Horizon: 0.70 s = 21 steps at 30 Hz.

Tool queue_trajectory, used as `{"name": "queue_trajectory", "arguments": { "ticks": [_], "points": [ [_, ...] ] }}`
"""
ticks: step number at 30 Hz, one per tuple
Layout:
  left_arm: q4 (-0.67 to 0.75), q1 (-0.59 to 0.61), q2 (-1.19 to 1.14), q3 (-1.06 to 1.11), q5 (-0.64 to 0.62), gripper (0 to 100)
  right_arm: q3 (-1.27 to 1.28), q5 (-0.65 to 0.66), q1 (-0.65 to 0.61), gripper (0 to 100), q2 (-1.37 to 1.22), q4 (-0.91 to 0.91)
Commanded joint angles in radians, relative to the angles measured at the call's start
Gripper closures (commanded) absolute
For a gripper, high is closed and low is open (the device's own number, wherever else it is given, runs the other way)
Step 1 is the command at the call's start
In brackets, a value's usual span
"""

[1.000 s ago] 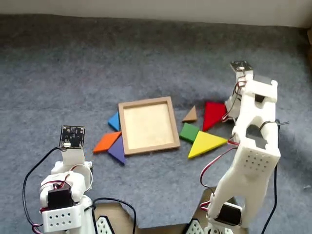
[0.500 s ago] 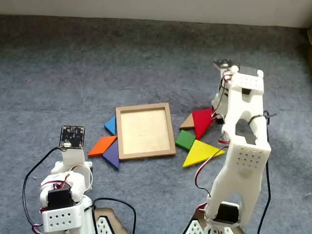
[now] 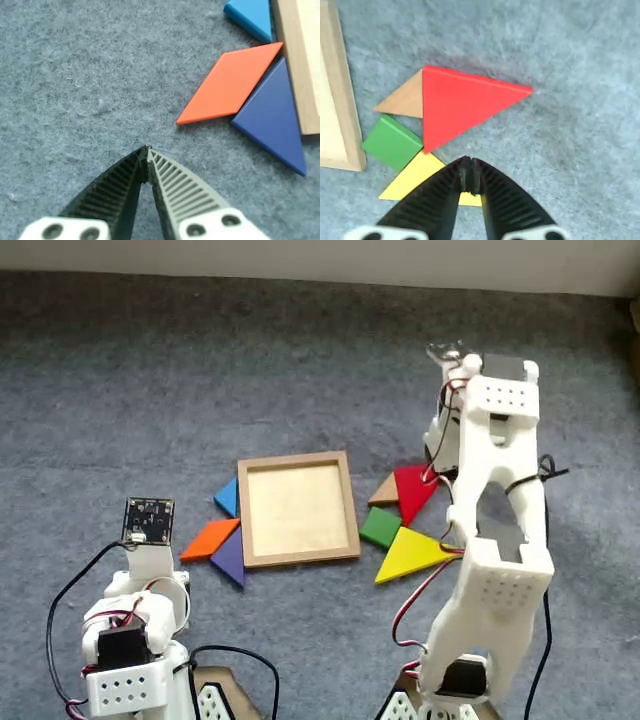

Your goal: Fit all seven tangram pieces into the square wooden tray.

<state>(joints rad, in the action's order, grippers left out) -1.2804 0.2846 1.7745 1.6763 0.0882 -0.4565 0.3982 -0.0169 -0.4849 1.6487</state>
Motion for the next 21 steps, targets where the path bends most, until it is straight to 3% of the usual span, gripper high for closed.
{"name": "queue_trajectory", "arguments": {
  "ticks": [1, 7, 13, 21],
  "points": [
    [-0.005, 0.008, 0.047, 0.021, 0.009, 99, 0.001, -0.069, -0.062, 98.7, 0.071, -0.102],
    [-0.005, 0.008, 0.047, 0.021, 0.009, 99, 0.124, -0.127, -0.151, 98.7, 0.071, -0.369],
    [-0.005, 0.008, 0.047, 0.021, 0.009, 99, 0.288, -0.137, -0.16, 98.7, 0.07, -0.613],
    [-0.005, 0.008, 0.047, 0.021, 0.009, 99, 0.443, -0.13, -0.085, 98.7, 0.071, -0.659]
  ]
}}
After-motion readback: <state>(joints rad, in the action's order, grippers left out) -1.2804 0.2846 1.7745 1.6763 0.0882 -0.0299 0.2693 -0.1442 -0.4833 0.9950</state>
